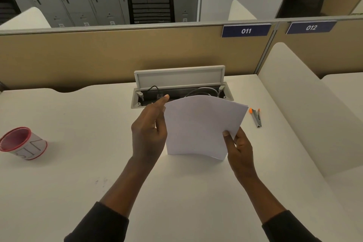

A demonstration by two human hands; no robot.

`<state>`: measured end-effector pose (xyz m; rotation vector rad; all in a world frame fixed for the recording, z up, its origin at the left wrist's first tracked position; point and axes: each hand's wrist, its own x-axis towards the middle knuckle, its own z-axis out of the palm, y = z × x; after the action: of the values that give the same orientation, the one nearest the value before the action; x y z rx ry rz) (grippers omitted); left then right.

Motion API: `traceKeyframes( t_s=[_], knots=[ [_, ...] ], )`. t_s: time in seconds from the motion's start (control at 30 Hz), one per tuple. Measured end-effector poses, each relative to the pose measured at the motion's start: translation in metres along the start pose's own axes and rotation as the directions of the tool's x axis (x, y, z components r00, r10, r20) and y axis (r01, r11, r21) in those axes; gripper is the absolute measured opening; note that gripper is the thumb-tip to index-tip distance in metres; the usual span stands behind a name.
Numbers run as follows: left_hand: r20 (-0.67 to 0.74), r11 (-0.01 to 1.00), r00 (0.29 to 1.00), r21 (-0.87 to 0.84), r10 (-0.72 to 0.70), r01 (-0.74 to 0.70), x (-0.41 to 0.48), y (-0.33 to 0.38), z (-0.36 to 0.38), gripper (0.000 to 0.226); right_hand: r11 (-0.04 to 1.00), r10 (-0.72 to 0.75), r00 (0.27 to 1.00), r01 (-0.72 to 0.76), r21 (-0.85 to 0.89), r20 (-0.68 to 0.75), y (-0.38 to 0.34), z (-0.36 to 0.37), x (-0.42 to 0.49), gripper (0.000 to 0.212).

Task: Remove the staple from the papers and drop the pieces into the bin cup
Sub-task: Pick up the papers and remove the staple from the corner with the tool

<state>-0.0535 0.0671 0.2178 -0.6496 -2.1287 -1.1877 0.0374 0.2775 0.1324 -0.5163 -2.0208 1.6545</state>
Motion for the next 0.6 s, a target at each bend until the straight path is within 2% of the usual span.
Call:
traceKeyframes(
  t_s=[0.1, 0.23, 0.33, 0.43, 0.6],
  knots=[
    [0.005, 1.0, 1.0, -0.009, 0.01, -0.01, 0.001, 0.0, 0.0, 0.041, 1.0, 0.004, 1.0, -0.004, -0.008, -0.003, 0.001, -0.001, 0.001, 0.028],
    [-0.04, 1.0, 0.999, -0.027, -0.014, 0.013, 0.006, 0.002, 0.003, 0.027, 1.0, 0.018, 0.999, -0.018, 0.002, -0.031, -0.003, -0.001, 0.003, 0.03],
    [-0.024, 0.963, 0.969, -0.127, -0.244, 0.239, 0.016, 0.001, 0.007, 0.032, 0.998, 0.048, 0.998, -0.047, 0.044, -0.041, -0.011, -0.002, 0.004, 0.025],
    [0.117, 0.852, 0.884, -0.238, -0.452, 0.467, 0.022, -0.014, 0.017, 0.022, 0.988, 0.12, 0.992, -0.116, 0.105, -0.031, -0.013, -0.003, 0.003, 0.022],
    [0.254, 0.697, 0.774, -0.337, -0.58, 0.632, 0.022, -0.03, 0.035, 0.016, 0.961, 0.23, 0.972, -0.222, 0.166, -0.036, -0.012, -0.009, 0.002, 0.017]
  ],
)
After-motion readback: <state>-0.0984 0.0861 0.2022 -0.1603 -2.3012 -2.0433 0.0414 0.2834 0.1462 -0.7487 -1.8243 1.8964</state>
